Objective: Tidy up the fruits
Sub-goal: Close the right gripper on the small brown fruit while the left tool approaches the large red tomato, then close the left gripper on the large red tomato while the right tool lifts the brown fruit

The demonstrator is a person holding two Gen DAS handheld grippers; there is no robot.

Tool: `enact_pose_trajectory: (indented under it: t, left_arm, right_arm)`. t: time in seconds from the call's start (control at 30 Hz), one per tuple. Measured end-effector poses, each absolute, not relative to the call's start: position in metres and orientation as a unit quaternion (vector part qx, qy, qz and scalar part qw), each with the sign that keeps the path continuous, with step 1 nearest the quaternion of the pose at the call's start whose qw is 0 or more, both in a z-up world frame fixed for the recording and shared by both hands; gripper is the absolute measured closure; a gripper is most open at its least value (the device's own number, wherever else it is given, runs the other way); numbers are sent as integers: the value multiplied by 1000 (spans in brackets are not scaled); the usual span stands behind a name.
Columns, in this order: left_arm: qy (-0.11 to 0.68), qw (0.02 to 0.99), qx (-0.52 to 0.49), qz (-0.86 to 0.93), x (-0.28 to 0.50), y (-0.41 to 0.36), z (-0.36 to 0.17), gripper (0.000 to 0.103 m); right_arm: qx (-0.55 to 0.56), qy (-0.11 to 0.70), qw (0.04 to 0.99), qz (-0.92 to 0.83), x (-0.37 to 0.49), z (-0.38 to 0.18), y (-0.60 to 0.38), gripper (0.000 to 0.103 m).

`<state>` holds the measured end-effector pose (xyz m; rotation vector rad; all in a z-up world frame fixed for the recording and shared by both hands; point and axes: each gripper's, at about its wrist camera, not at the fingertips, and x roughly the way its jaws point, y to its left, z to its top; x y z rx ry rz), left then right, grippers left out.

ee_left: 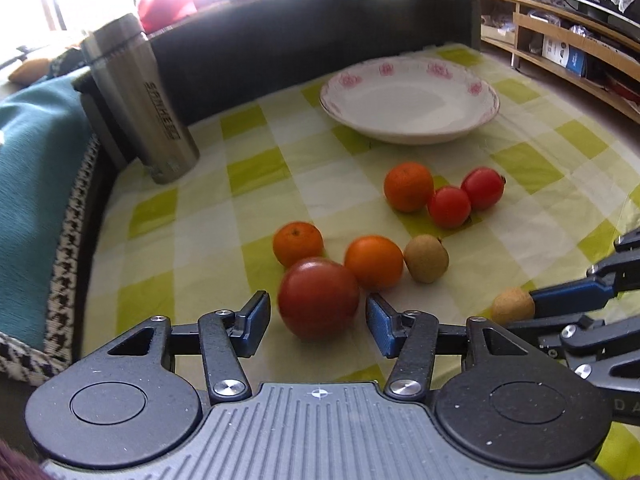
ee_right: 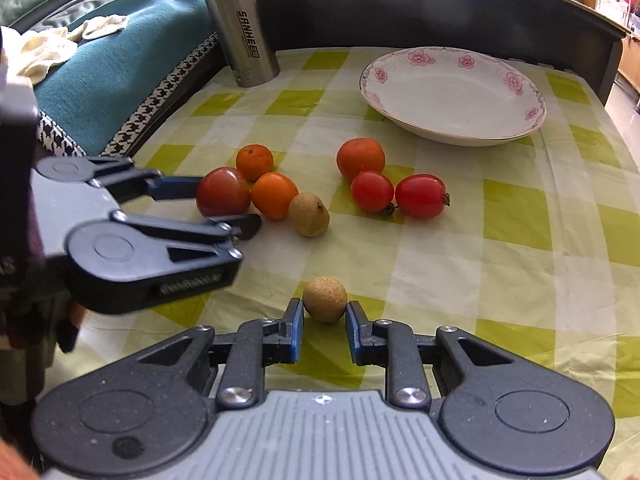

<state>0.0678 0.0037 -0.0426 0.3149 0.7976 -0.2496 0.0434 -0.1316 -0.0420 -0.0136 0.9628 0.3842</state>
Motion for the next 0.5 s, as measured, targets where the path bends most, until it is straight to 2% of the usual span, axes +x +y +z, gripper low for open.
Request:
enact_pose_trajectory:
  t: [0.17, 0.27, 0.5]
  left_arm:
    - [380, 907, 138, -122, 74, 5, -43, 41]
    - [385, 906, 117, -134, 75, 8, -42, 52]
    - [391, 901, 126, -138, 68, 5, -40, 53]
  right_arm:
    - [1, 460, 869, 184, 45, -43, -133, 73]
    - [11, 462, 868, 184, 46, -43, -135, 73]
    - [17, 453, 875, 169, 47, -37, -142, 73]
